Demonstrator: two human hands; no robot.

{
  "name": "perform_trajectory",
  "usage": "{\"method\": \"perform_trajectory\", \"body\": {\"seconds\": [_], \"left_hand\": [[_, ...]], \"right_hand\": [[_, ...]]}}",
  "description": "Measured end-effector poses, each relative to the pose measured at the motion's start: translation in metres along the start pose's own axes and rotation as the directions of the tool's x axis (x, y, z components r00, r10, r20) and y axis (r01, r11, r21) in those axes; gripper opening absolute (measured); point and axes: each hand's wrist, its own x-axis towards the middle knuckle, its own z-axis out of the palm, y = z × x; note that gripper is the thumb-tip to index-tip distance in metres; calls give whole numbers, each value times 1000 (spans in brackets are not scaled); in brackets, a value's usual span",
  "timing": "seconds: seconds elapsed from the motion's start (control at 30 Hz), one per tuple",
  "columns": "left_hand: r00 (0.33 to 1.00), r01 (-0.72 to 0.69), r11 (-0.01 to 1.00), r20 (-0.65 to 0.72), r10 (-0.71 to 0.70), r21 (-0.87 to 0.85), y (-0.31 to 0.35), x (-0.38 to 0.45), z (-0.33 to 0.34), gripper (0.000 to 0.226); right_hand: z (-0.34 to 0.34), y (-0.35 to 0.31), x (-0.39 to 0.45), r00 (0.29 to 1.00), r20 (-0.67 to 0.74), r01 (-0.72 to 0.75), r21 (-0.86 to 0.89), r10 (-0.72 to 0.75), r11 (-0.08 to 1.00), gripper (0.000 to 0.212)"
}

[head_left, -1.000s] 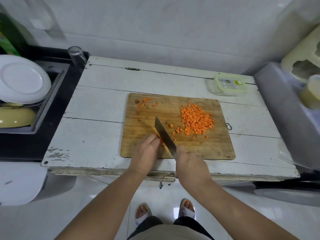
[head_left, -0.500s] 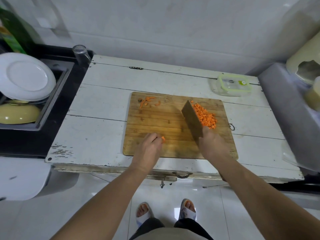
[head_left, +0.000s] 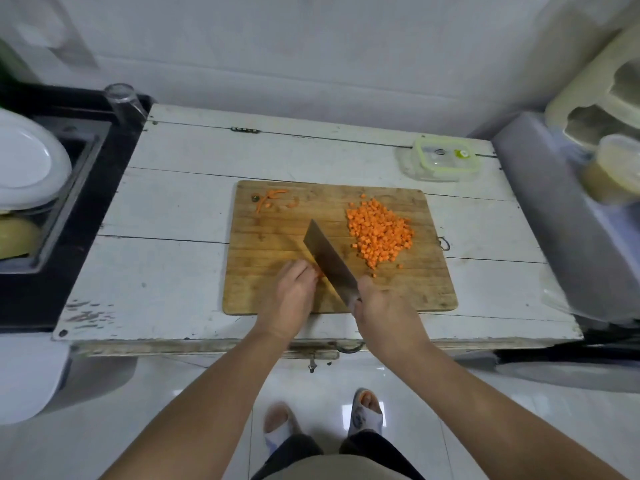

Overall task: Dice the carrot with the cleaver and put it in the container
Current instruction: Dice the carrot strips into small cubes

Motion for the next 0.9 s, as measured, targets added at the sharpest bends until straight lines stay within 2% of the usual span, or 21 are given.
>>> {"method": "perform_trajectory", "body": {"seconds": [0.27,0.4,0.6,0.8,0.9], "left_hand": [[1000,8,1000,11,-9,28,1,1,0,13],[1000,17,1000,12,-17,23,2,0,0,15],[1000,24,999,15,-24,32,3,-2,-2,22],[999,46,999,23,-46,-22,-3,-2,1,11],[998,63,998,2,-63,-14,0,-3,0,8]], "right_hand": [[2,0,-8,997,77,10,-162,2,987,20],[2,-8,-9,993,110,-17,-144,33,989,29],[3,-17,25,997,72,-9,-111,17,994,24],[-15,34,34,967,41,-252,40,250,967,14],[-20,38,24,983,29,-182,53,181,982,7]]}}
